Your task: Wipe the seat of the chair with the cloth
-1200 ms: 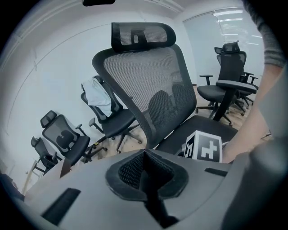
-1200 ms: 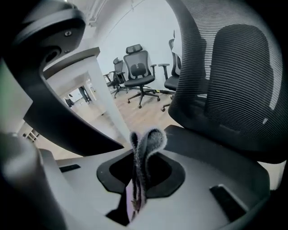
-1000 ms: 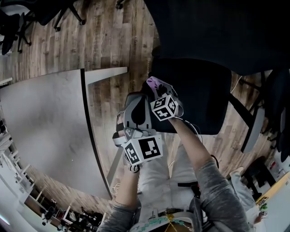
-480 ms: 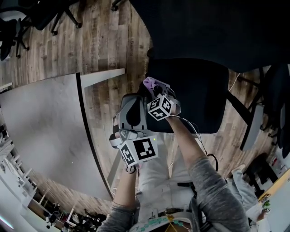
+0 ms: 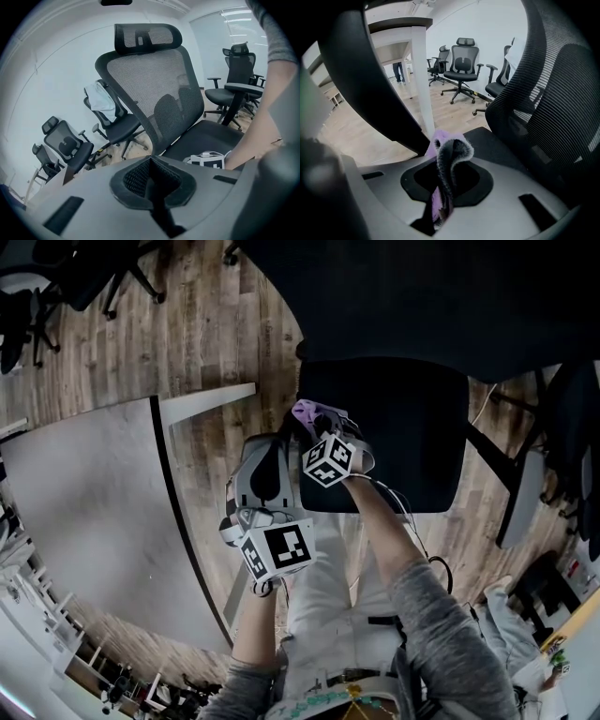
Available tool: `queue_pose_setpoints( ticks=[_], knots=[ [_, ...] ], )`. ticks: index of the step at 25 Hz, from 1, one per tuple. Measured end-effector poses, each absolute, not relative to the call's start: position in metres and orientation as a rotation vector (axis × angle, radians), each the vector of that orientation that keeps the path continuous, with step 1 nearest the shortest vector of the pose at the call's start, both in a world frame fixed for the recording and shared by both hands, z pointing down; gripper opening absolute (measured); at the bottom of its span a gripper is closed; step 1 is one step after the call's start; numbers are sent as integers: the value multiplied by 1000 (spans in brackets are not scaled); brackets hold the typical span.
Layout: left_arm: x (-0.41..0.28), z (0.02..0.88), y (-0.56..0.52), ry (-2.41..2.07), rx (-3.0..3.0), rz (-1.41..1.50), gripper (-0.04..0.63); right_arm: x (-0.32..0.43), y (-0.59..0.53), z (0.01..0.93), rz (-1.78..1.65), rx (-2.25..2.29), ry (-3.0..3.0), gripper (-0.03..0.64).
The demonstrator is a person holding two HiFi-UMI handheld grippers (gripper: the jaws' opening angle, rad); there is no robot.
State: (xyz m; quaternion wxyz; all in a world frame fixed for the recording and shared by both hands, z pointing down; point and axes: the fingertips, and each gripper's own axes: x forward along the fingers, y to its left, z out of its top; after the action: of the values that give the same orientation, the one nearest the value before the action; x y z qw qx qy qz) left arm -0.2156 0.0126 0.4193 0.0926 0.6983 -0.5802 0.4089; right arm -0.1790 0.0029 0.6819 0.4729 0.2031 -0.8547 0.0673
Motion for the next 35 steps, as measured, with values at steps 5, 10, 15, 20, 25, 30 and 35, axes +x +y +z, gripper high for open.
queue_pose_setpoints(
  ticks=[5,10,15,20,25,30,35],
  knots=[
    [-216,419,12,-1725,2069,1222,0,-167,-2,685,151,490,-2074,52],
    [-216,419,11,-1727,2069,1231,-2,-156,-7,689,150,487,-2061,52],
    [-217,420,12,-1724,2068,1231,0,-140,-11,694,170,502,-2025,52],
    [-217,419,12,-1730,2066,1245,-2,-126,-15,698,180,499,-2002,52],
    [-217,418,12,-1734,2064,1252,0,-115,-17,700,169,496,-1988,52],
    [-218,417,12,-1736,2061,1261,0,-108,-19,701,184,502,-1977,52],
    [-218,419,12,-1738,2062,1268,-2,-102,-21,702,167,494,-1975,52]
  ],
)
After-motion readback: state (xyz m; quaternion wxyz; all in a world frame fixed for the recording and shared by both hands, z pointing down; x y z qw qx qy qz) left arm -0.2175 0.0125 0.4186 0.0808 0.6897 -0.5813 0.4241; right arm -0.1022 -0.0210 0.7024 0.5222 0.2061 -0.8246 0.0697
